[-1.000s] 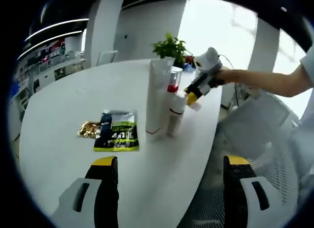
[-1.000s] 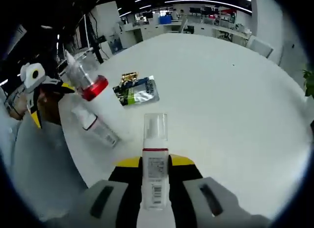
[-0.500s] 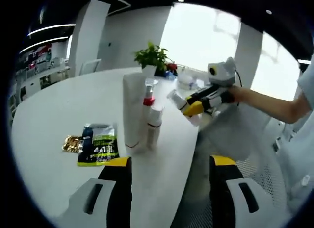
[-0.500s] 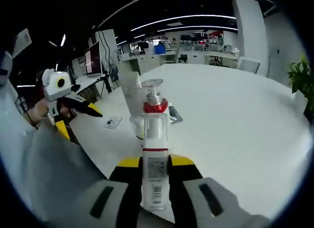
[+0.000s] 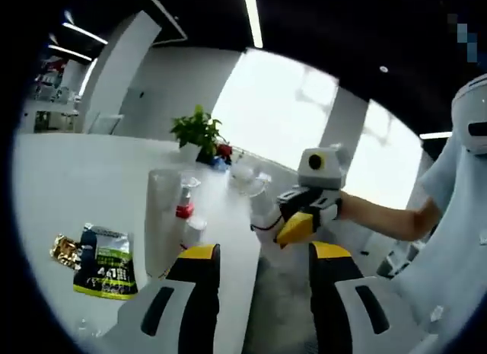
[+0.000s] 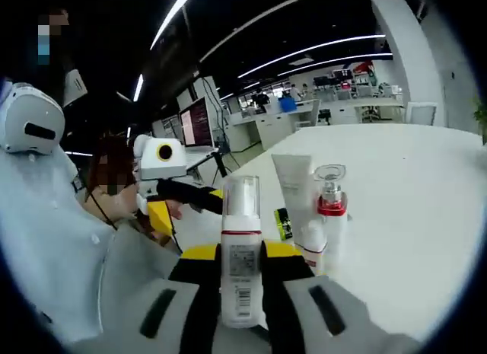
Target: Arrange the skincare products in the storage area until every visible bottle or jar stands upright without overlapping.
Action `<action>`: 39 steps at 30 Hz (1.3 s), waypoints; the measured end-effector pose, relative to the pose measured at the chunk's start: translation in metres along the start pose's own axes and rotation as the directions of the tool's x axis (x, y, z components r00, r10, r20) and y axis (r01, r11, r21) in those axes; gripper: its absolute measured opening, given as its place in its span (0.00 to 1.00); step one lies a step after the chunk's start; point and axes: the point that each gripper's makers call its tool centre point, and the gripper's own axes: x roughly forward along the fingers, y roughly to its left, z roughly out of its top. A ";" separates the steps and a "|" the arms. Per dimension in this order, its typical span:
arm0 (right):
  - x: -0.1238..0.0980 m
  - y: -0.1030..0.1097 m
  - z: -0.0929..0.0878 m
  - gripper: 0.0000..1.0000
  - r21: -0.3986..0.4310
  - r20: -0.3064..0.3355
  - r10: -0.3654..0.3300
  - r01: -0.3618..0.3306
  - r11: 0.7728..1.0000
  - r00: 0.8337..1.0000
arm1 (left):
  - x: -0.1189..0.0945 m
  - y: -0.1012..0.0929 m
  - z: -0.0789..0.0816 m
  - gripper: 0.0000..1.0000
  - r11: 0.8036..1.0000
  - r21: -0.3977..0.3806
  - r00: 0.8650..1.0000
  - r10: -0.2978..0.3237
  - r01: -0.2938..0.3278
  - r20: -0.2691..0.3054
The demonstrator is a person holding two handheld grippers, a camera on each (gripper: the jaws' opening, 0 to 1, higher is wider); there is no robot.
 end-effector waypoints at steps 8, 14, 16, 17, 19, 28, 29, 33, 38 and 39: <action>0.030 0.026 -0.004 0.20 -0.039 -0.028 0.214 -0.215 0.976 0.976 | -0.001 0.007 0.005 0.39 0.997 -0.058 0.998 -0.053 0.055 0.045; 0.043 0.019 -0.007 0.20 -0.021 -0.043 0.236 -0.237 0.971 0.971 | -0.002 0.004 0.008 0.21 0.994 -0.055 0.995 -0.089 0.091 0.048; 0.045 0.021 -0.006 0.20 -0.030 -0.044 0.260 -0.261 0.965 0.965 | -0.001 0.004 0.010 0.19 0.994 -0.064 0.995 -0.083 0.086 0.051; 0.046 0.021 -0.006 0.20 -0.034 -0.044 0.268 -0.270 0.962 0.962 | -0.001 0.004 0.011 0.19 0.994 -0.067 0.995 -0.081 0.084 0.054; 0.049 0.022 -0.006 0.20 -0.029 -0.047 0.276 -0.277 0.960 0.960 | -0.001 0.005 0.012 0.18 0.995 -0.064 0.996 -0.077 0.080 0.053; 0.056 -0.004 -0.057 0.27 -0.175 -0.272 0.071 -0.122 0.977 0.960 | -0.001 0.030 0.011 0.16 0.999 -0.010 0.999 0.036 -0.036 0.015; 0.056 -0.011 -0.060 0.27 -0.181 -0.278 0.037 -0.091 0.979 0.960 | 0.000 0.037 0.008 0.16 0.998 0.016 0.998 0.068 -0.068 -0.002; 0.054 -0.032 -0.075 0.26 -0.243 -0.338 -0.069 -0.016 0.970 0.939 | 0.006 0.049 -0.003 0.16 0.992 0.058 0.992 0.117 -0.114 -0.040; 0.050 -0.039 -0.083 0.25 -0.253 -0.373 -0.101 0.003 0.967 0.922 | 0.017 0.062 -0.013 0.16 0.970 0.178 0.981 0.183 -0.168 -0.071; 0.049 -0.039 -0.084 0.24 -0.250 -0.376 -0.105 0.008 0.968 0.921 | 0.020 0.063 -0.016 0.16 0.968 0.187 0.980 0.185 -0.169 -0.076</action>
